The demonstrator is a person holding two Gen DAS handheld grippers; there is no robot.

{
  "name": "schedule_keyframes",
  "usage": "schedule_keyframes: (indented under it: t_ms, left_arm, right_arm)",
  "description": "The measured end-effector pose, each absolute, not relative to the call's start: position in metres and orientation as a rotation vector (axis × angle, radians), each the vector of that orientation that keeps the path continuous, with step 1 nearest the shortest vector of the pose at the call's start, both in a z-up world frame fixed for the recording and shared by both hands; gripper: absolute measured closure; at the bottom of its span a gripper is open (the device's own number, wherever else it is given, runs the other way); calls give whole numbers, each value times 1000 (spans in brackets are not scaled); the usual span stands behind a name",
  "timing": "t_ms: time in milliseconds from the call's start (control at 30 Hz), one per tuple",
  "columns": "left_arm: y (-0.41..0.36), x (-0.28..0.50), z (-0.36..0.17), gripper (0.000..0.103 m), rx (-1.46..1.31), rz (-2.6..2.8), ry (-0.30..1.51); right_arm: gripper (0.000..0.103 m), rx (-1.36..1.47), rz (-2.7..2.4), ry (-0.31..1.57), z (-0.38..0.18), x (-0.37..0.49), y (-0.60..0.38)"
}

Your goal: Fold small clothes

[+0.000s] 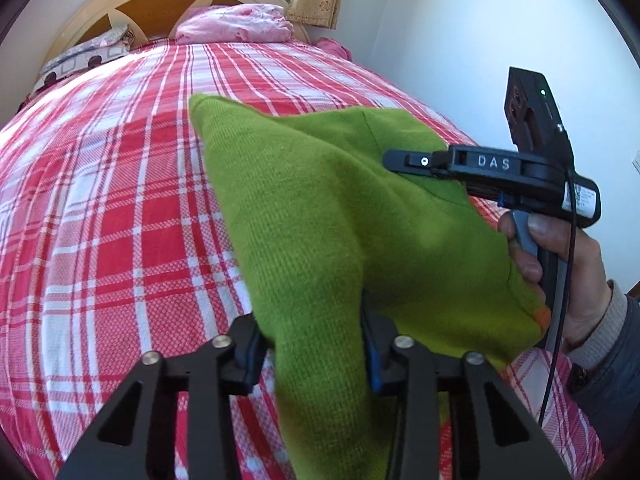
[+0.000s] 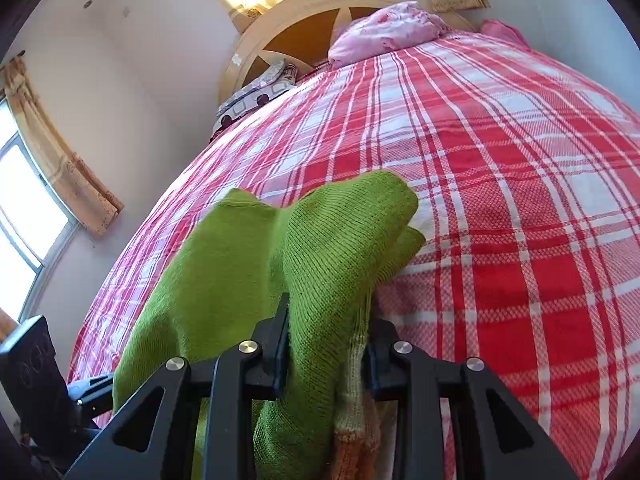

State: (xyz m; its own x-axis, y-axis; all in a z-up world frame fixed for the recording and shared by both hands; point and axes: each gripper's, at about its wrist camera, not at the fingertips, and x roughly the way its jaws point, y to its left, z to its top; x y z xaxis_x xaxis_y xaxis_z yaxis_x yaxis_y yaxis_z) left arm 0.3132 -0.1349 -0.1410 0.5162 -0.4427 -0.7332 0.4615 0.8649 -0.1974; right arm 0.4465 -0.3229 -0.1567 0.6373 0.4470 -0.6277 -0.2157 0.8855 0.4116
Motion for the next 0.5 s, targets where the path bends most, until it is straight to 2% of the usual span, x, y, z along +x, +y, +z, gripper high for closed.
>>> schedule_keyframes:
  t_ms: [200, 500]
  left_arm:
    - [-126, 291, -121, 70, 21, -548, 837]
    - [-102, 252, -96, 70, 31, -548, 787]
  right_arm:
    - [73, 338, 423, 755, -136, 411, -317]
    - [73, 372, 492, 719, -117, 367, -292]
